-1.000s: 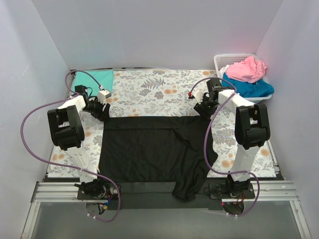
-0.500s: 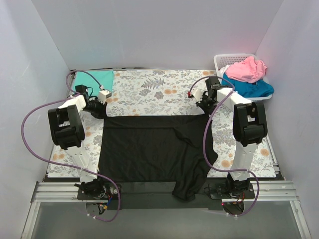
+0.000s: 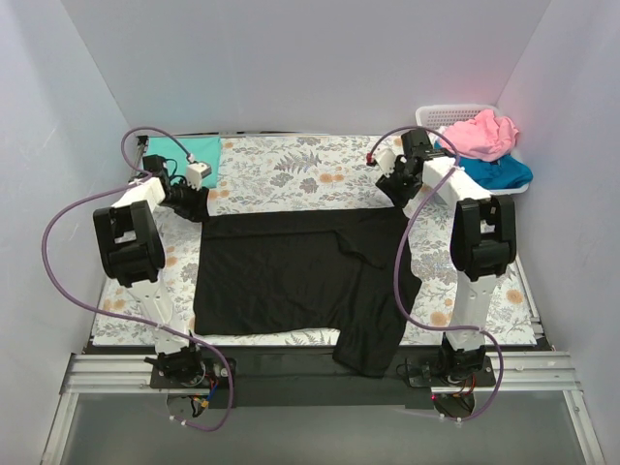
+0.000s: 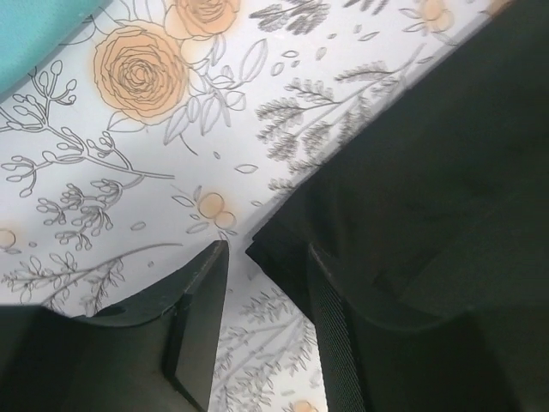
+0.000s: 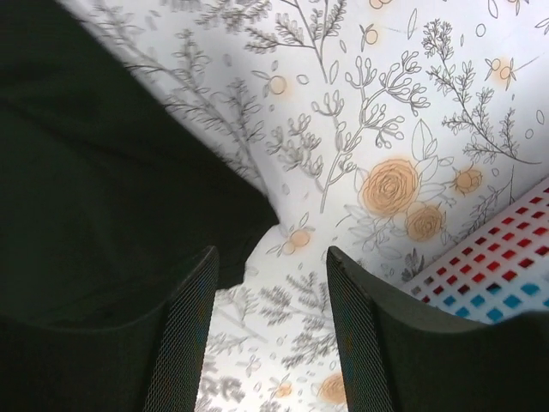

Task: Fold and stack the t-shirts
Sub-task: Fold the tshirt

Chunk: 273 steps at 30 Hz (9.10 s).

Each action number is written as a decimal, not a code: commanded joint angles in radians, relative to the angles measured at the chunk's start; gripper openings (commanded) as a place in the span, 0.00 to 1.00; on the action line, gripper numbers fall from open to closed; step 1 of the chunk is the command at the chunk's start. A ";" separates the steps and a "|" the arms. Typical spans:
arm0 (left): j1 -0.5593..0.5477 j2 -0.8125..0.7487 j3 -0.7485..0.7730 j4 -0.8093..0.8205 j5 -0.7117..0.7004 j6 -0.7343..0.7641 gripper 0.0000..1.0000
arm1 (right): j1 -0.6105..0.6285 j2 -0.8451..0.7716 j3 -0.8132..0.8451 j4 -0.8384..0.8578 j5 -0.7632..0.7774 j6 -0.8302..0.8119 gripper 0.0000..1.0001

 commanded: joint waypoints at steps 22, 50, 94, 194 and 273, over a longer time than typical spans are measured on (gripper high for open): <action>-0.859 -0.376 -0.544 0.823 -0.173 -0.290 0.59 | -0.007 -0.291 -0.328 -0.244 -0.380 0.419 0.47; -1.008 -0.085 -0.357 0.937 -0.302 -0.270 0.51 | -0.060 -0.090 -0.356 -0.204 -0.495 0.574 0.51; -1.008 -0.100 -0.337 0.878 -0.247 -0.251 0.13 | -0.060 -0.063 -0.316 -0.229 -0.523 0.583 0.25; -0.112 -0.190 -0.244 -0.077 -0.070 0.583 0.34 | -0.084 -0.170 -0.392 -0.290 -0.458 0.526 0.01; -0.042 -0.100 -0.015 0.009 0.083 0.052 0.44 | -0.091 0.026 0.063 -0.284 -0.300 0.477 0.36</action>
